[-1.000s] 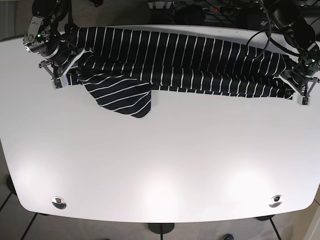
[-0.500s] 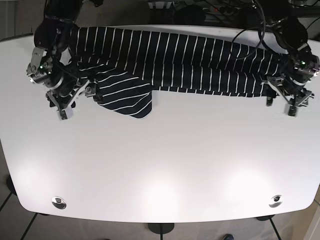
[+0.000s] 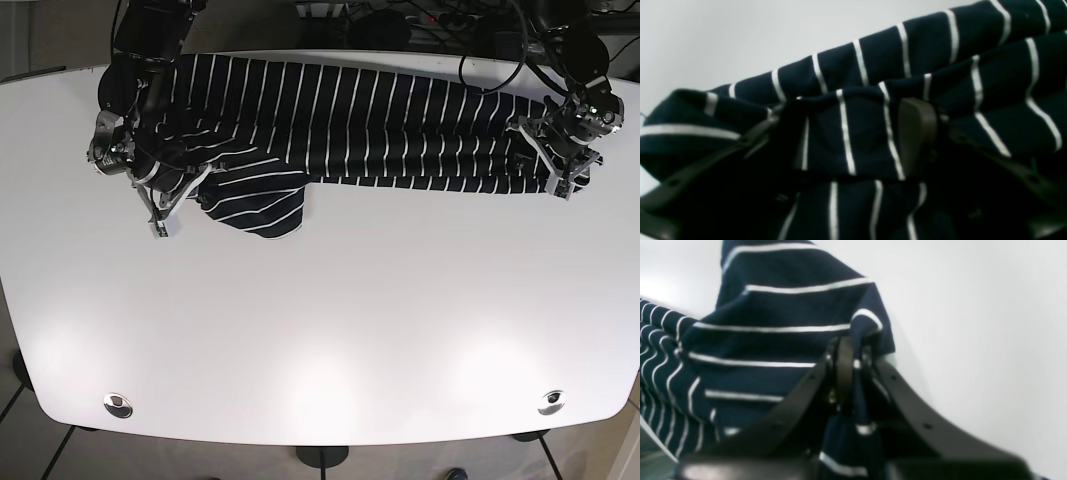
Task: Fold the T-shirt properly
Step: 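Lift the striped shirt's edge with both grippers and fold it over the body, then lay the folded edge down with both grippers and release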
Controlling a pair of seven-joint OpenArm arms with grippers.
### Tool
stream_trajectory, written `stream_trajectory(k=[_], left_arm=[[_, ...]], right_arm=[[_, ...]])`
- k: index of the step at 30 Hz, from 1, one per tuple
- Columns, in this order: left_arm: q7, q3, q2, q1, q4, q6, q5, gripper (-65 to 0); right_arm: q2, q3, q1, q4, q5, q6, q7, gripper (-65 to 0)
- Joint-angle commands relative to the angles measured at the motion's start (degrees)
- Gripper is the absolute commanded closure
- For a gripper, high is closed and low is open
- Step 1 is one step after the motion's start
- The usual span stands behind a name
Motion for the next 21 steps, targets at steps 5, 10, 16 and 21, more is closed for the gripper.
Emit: stream_trajectory(k=[5,10,16,21], left_arm=[[0.72,-0.25,-0.52,-0.09,0.14,0.40,1.48,-29.4],[0.72,-0.25,-0.52,-0.09,-0.22,0.40,1.57,-29.4],[0.72,-0.25,-0.79,0.18,-0.30,0.40,1.65,-29.4],[0.72,-0.25,-0.79,0.18,-0.30,0.40,1.65,-29.4]], right_arm=[[0.15,1.15,-8.08,22.58,1.76,-0.04,-3.56,-1.7],[0.32,7.66,-17.57,25.39,15.03,-0.39,-3.74,-1.7],[0.85,9.95,-24.60,24.25,13.18,-0.39,-3.30,-2.1],[0.50,15.40,-28.03,24.16,9.84,0.31,-3.30,-4.1]])
